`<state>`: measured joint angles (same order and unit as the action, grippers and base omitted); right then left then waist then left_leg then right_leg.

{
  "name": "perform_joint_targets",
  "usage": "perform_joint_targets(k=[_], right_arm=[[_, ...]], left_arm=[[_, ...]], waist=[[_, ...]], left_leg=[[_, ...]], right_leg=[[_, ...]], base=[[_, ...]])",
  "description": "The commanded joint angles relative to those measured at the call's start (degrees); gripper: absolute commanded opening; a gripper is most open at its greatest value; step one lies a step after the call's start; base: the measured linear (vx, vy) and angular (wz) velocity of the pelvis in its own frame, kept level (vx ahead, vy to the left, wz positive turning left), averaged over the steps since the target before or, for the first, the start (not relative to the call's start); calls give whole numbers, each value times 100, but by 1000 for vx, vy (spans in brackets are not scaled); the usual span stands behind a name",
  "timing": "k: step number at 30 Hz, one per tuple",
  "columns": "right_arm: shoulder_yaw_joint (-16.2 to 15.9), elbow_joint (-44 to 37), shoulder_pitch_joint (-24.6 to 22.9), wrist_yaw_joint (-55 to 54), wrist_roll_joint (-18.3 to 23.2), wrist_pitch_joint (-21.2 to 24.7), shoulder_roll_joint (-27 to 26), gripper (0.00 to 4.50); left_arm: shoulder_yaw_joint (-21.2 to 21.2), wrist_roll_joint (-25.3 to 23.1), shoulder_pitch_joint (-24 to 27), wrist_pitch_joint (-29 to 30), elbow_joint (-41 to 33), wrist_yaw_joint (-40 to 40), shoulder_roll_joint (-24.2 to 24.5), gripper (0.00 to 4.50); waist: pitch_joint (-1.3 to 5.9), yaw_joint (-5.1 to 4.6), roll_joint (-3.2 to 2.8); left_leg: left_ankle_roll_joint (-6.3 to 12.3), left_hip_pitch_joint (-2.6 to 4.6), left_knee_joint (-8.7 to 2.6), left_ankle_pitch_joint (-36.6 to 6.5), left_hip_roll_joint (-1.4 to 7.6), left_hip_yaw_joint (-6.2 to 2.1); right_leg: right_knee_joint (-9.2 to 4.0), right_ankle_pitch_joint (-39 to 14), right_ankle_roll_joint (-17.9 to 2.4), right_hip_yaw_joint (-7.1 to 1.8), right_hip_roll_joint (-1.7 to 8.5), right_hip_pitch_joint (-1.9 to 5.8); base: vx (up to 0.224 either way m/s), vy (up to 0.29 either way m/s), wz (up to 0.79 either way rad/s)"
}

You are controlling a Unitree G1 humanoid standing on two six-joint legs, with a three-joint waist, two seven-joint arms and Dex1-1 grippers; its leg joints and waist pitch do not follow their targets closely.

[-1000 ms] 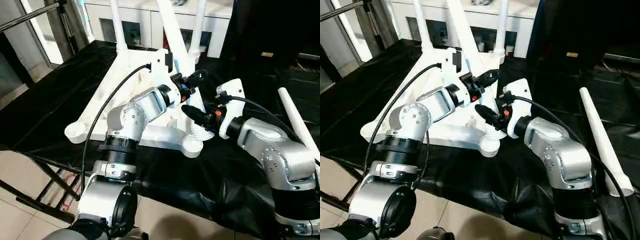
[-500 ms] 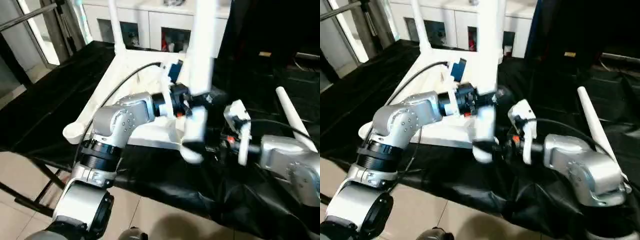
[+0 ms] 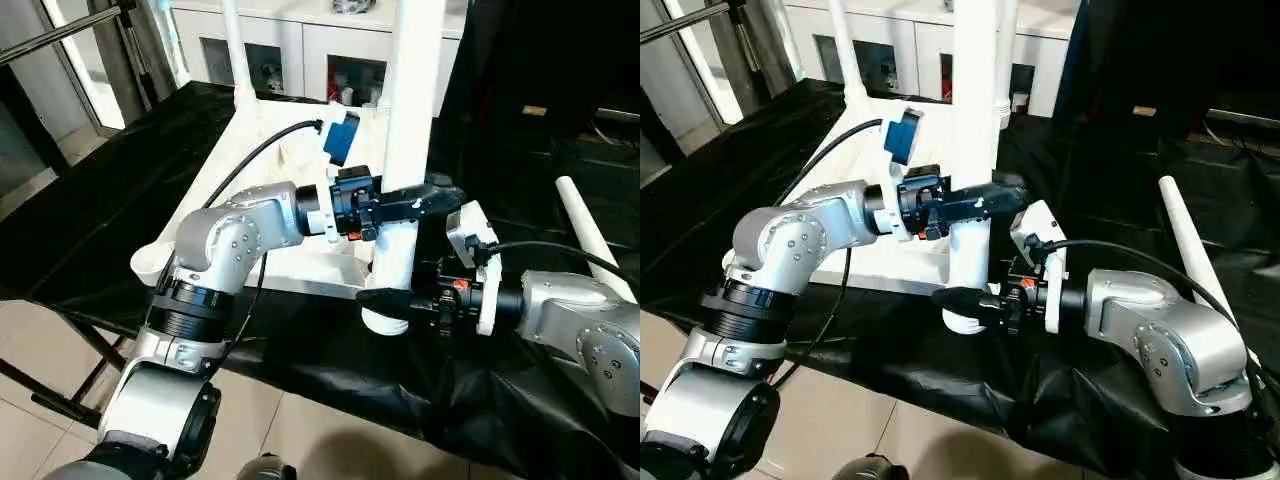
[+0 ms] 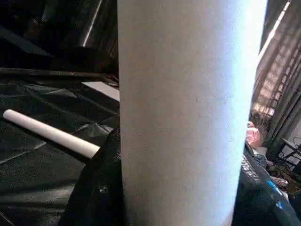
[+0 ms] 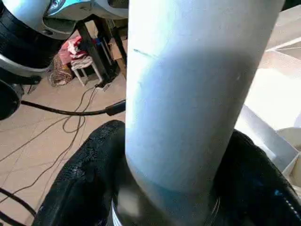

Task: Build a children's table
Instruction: Pick table leg

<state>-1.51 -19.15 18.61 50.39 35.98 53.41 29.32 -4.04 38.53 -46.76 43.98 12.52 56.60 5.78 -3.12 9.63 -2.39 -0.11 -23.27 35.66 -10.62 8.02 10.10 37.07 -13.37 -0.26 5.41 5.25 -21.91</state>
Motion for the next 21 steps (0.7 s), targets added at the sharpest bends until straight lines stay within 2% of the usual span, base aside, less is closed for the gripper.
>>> perform_joint_targets(k=[1,5,7,10,15,19,20,21], right_arm=[[73,152,94,-187,-62,-28,-13,249],[84,190,150,-278,-67,-82,-91,249],[96,223,199,-388,-109,-141,-170,248],[146,354,330,-747,-267,-291,-382,244],[242,621,619,-1327,-411,-411,-806,236],[163,644,705,-1427,-439,-451,-945,228],[152,647,712,-1435,-441,-459,-953,218],[139,654,722,-1439,-435,-464,-973,212]], left_arm=[[59,211,-87,44,-85,146,-75,191],[359,261,-196,-31,138,-268,-228,191],[418,106,-222,-191,205,-578,-290,247],[546,-247,-284,-374,438,-1407,-470,266],[878,-575,-314,-504,786,-2683,-825,268],[1188,-456,-323,-693,912,-3181,-1064,268],[1183,-455,-324,-702,914,-3181,-1069,239],[1182,-457,-316,-707,900,-3214,-1093,231]], waist=[[406,-2,150],[405,-10,151],[413,-3,141],[433,2,125],[436,0,145],[431,6,164],[430,5,163],[432,-1,158]], left_leg=[[307,126,-403,-406,549,-225],[303,119,-398,-383,537,-222],[297,124,-394,-367,540,-228],[278,134,-389,-317,558,-243],[323,119,-385,-240,535,-236],[365,106,-378,-256,524,-234],[373,105,-379,-252,523,-235],[389,110,-379,-254,526,-234]], right_leg=[[-455,-274,-1312,-388,566,270],[-453,-239,-1313,-383,555,271],[-455,-234,-1325,-381,565,274],[-430,-47,-1339,-378,559,269],[-424,144,-1342,-373,552,293],[-437,116,-1318,-371,556,307],[-441,98,-1295,-370,553,305],[-434,104,-1267,-370,544,298]], base=[[0,0,0],[0,0,0],[0,0,0],[0,0,0],[0,0,0],[0,0,0],[0,0,0],[0,0,0]])
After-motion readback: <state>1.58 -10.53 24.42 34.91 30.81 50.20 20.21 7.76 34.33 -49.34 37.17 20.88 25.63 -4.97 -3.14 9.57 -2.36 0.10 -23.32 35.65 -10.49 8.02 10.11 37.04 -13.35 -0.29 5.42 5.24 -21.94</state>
